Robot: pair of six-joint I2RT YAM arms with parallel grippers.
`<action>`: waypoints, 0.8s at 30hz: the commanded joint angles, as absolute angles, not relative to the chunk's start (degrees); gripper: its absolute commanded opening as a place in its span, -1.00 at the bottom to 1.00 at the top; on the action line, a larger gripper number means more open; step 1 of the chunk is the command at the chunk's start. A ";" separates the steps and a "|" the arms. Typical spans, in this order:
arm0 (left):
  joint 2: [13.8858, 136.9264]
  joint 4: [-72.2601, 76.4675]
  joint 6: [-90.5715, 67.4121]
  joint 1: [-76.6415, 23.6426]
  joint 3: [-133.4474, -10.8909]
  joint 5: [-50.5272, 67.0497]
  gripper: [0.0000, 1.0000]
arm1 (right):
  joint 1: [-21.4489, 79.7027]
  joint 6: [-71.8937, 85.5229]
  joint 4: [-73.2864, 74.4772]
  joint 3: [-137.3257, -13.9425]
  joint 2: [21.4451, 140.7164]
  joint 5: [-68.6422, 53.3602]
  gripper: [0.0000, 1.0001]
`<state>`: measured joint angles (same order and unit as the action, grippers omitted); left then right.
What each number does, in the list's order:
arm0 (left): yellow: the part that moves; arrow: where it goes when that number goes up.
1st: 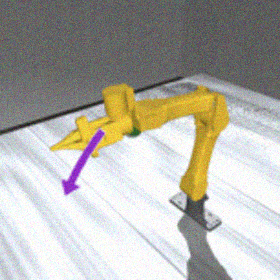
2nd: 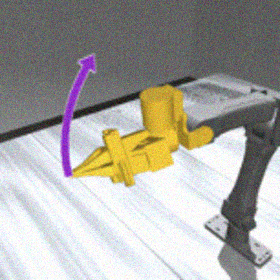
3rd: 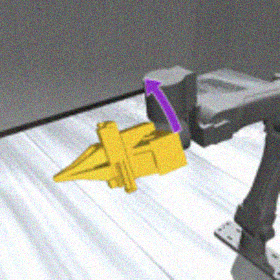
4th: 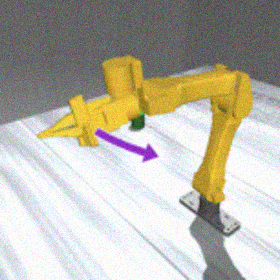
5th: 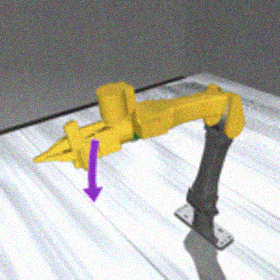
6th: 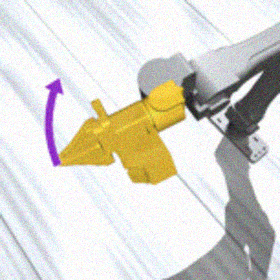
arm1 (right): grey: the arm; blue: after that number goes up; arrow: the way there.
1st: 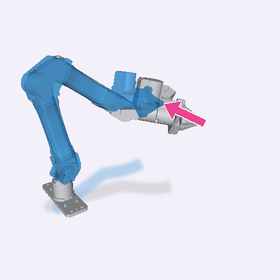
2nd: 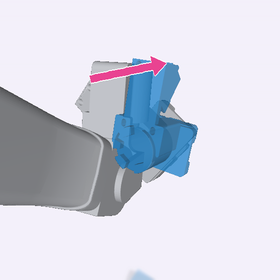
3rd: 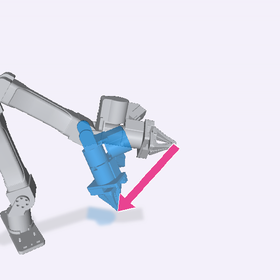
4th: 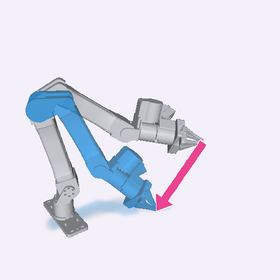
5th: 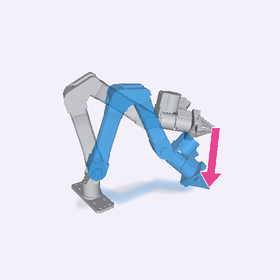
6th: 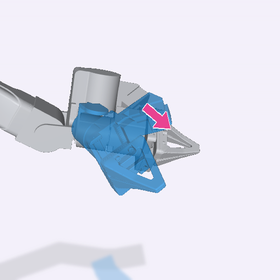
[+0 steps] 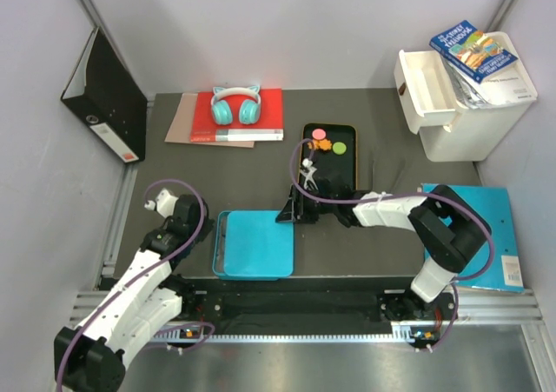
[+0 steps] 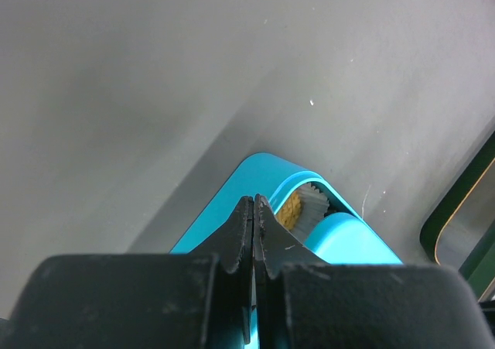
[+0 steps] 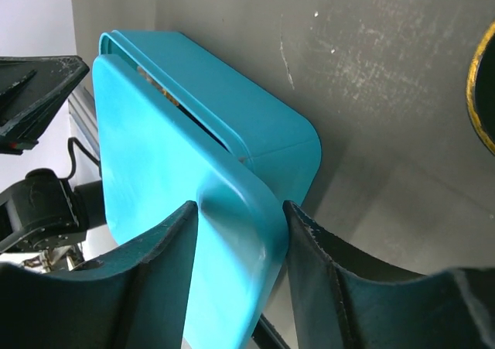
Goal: Pack the cookies
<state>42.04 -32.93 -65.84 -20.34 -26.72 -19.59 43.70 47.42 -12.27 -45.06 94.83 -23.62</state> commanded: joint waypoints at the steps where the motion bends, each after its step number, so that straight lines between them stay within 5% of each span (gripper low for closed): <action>1: 41.40 -30.50 -65.30 -20.13 -26.19 -19.16 -1.00 | 44.56 45.53 -11.60 -49.21 96.15 -23.20 -0.06; 9: 41.13 -30.23 -65.30 -20.13 -25.93 -18.46 -1.00 | 44.74 44.47 -8.35 -53.87 98.52 -22.59 -0.08; 15: 40.87 -30.59 -65.04 -20.13 -26.02 -18.81 -1.00 | 44.74 43.07 -5.28 -55.63 97.56 -20.66 0.22; 24: 40.61 -31.64 -63.99 -20.13 -27.33 -21.09 -1.00 | 44.65 40.17 1.74 -55.90 91.94 -16.62 0.35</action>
